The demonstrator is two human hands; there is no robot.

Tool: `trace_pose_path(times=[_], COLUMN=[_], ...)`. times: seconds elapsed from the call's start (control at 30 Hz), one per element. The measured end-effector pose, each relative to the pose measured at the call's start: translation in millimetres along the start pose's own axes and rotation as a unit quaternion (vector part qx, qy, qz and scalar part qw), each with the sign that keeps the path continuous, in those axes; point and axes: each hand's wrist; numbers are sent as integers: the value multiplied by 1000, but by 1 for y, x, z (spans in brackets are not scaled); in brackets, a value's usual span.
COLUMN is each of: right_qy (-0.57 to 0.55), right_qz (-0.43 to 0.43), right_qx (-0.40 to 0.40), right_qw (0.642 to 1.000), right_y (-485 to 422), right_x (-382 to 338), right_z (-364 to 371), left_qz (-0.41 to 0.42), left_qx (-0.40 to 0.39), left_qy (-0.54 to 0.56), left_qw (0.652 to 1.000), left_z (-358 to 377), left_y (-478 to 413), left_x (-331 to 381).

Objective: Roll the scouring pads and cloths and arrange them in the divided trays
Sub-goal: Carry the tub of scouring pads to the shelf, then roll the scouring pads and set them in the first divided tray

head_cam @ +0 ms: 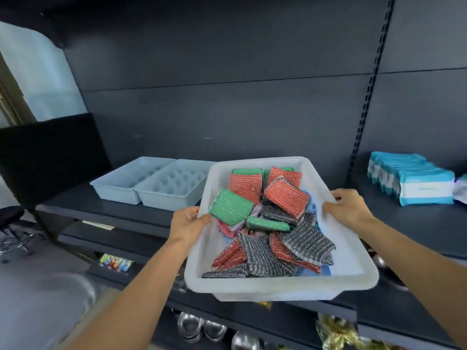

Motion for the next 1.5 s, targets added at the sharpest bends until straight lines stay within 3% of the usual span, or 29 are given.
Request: trace_pose_path(times=[0.17, 0.37, 0.43, 0.5, 0.6, 0.77, 0.87, 0.93, 1.07, 1.2, 1.5], right_qy=[-4, -51, -66, -91, -138, -208, -220, -177, 80, 233, 230], right_qz=[35, 124, 151, 175, 200, 206, 217, 215, 80, -115, -255], right_qx=[24, 75, 99, 124, 161, 248, 334, 339, 249, 144, 21], right_qw=[999, 988, 981, 973, 957, 923, 891, 899, 962, 955, 939], right_y=[-40, -42, -34, -25, -9, 14, 34, 51, 70, 74, 45], right_x=[-2, -2, -6, -10, -17, -24, -44, -59, -48, -34, -51], right_z=[14, 19, 21, 28, 43, 73, 92, 101, 102, 92, 115], left_qz=[10, 63, 130, 229, 360, 476, 515, 509, 513, 543, 404], left_qx=[-38, -192, -196, -150, -140, -254, -288, -297, -320, -291, -235], left_qy=[-30, -112, -237, -321, -268, -272, -304, -308, -314, -355, -370], left_qw=[999, 973, 943, 907, 882, 797, 748, 747, 731, 703, 803], left_z=[18, 31, 30, 31, 35, 38, 39, 36, 25, 13, -26], left_y=[-66, -94, -97, -94, -61, 5, 23, 23, 11, 2, -73], left_x=[4, 38, 46, 45, 40, 25, 17, 14, 14, 20, 13])
Point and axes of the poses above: each hand's wrist, its own y-axis away from the middle knuckle, its own z-axis out of the palm, x = y × z, and after that the axes turned 1 degree about x, right-handed
